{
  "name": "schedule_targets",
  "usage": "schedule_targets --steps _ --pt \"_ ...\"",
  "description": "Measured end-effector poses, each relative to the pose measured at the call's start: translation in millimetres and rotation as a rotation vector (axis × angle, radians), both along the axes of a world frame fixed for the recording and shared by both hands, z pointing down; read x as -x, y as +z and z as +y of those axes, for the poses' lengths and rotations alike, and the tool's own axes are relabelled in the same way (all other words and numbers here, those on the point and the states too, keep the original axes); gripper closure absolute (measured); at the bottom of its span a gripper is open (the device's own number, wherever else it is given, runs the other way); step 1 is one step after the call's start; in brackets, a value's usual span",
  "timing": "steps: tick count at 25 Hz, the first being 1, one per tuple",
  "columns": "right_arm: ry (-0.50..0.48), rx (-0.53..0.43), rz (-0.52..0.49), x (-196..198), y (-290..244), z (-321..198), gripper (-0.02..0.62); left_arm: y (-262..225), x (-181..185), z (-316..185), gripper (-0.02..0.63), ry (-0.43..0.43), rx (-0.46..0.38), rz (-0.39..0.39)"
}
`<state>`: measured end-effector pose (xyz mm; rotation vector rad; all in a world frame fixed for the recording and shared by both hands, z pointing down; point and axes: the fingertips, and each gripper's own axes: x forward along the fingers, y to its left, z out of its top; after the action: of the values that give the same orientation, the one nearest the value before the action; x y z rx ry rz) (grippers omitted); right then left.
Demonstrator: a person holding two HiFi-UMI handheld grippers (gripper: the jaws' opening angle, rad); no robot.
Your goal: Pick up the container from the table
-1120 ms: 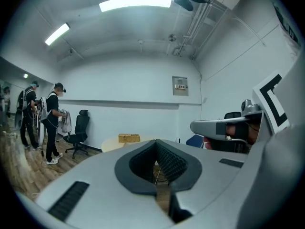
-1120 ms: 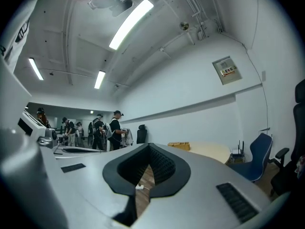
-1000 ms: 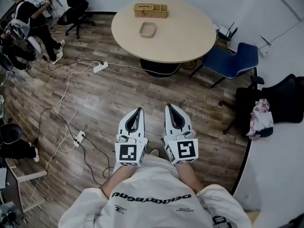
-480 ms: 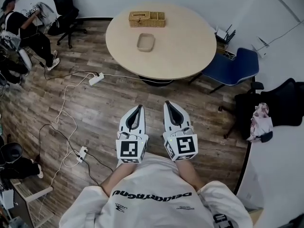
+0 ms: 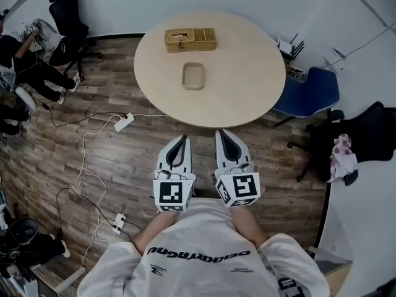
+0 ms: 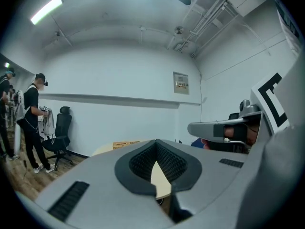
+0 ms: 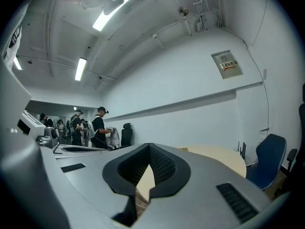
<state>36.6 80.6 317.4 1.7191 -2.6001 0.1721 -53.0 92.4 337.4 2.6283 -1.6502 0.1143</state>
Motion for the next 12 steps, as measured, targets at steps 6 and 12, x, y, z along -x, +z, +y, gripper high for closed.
schedule_targets --steps 6,12 --pt "0.034 0.026 0.033 11 8 -34 0.563 13 20 -41 0.591 0.015 0.04 0.035" --pt "0.038 0.051 0.055 15 18 -54 0.563 24 23 -64 0.591 0.021 0.068 0.054"
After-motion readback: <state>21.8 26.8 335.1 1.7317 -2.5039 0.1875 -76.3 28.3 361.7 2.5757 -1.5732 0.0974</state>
